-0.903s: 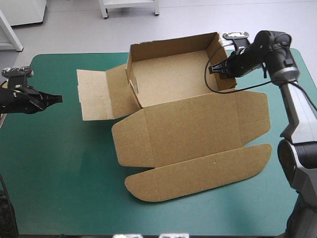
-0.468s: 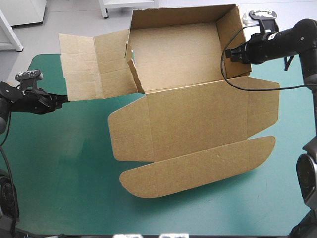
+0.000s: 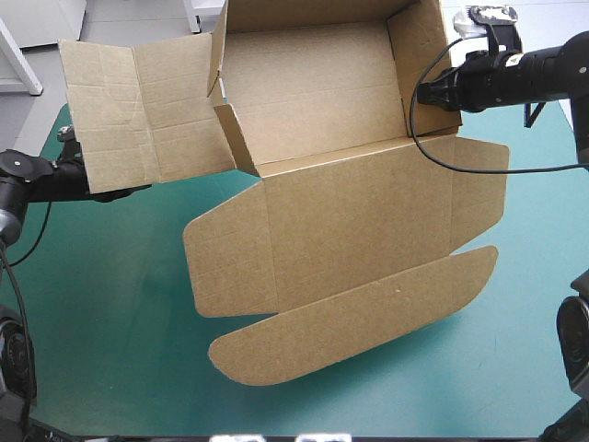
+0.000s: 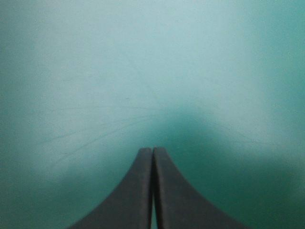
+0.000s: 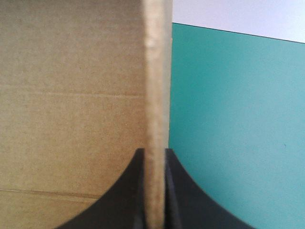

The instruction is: Fold the box

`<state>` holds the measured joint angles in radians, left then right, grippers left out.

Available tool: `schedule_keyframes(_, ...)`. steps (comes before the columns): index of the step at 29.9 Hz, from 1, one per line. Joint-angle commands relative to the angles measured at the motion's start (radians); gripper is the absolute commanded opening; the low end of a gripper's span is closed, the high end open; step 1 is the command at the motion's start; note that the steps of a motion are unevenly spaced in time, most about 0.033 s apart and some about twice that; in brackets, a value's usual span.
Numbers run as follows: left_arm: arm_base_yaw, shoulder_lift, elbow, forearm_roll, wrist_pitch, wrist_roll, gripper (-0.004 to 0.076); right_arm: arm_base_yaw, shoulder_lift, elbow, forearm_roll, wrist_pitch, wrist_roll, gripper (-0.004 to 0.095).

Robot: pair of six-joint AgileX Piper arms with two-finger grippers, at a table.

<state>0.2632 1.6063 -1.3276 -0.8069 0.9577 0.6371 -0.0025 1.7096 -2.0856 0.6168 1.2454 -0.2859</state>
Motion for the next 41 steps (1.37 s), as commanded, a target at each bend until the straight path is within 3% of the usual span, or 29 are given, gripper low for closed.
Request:
schedule_keyframes(1, -0.055, -0.039, -0.026, -0.089, 0.012, 0.027, -0.0009, -0.008, -0.054, -0.032, 0.077, -0.026, -0.001, 0.0000)
schedule_keyframes(21, -0.094, -0.037, -0.026, -0.711, 0.071, 0.303, -0.0009, -0.008, -0.051, -0.032, 0.075, -0.016, -0.001, 0.0000)
schedule_keyframes(41, -0.106, -0.039, -0.026, -0.923, 0.296, 0.355, -0.0009, -0.008, -0.010, -0.026, 0.073, -0.002, -0.001, 0.0000)
